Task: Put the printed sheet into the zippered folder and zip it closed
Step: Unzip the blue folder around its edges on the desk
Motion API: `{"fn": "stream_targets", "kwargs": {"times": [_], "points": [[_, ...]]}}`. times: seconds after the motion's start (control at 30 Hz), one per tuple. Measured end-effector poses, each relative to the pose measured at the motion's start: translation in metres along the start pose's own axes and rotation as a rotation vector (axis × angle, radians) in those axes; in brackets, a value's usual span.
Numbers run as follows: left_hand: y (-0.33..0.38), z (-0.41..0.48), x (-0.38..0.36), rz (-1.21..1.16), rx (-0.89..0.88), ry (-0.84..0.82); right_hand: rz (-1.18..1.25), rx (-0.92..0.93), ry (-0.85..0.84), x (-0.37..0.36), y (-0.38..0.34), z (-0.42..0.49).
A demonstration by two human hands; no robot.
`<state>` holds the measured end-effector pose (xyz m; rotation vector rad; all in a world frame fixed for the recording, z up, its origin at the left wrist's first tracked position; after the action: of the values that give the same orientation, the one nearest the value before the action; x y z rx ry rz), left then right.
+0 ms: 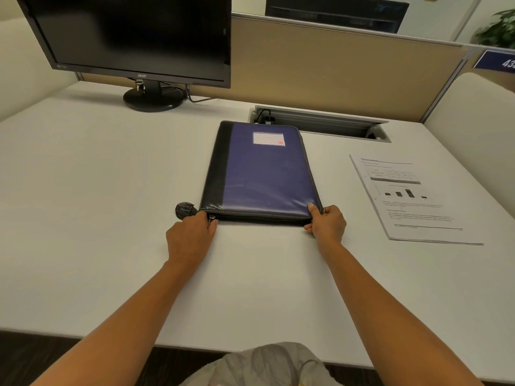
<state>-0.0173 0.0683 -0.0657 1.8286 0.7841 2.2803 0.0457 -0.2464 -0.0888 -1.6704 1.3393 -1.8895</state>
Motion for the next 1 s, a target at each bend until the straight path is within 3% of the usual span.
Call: {"fn": "stream_targets", "kwargs": {"times": [0.33,0.6,1.0], "points": [[0.006,-0.002,0.001,-0.030,-0.154,-0.022,0.012,0.011,0.019,0.003,-0.001,0.001],[-0.005,-0.006,0.002,-0.002,-0.047,-0.005,0.029,-0.017,0.017,0.004,0.001,0.003],[-0.006,-0.002,0.003,-0.088,-0.089,-0.024,0.048,-0.021,0.005,0.003,-0.001,0.000]]}}
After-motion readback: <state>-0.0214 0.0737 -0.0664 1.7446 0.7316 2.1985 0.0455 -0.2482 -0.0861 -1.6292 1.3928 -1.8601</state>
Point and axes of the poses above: each hand's wrist, its own z-axis towards the middle knuckle, its own x-axis out of the back of the hand, y = z × x, the point moved 10 cm from there along z, towards the middle knuckle, and after that the axes turned 12 degrees about -z, right-handed, at the moved point
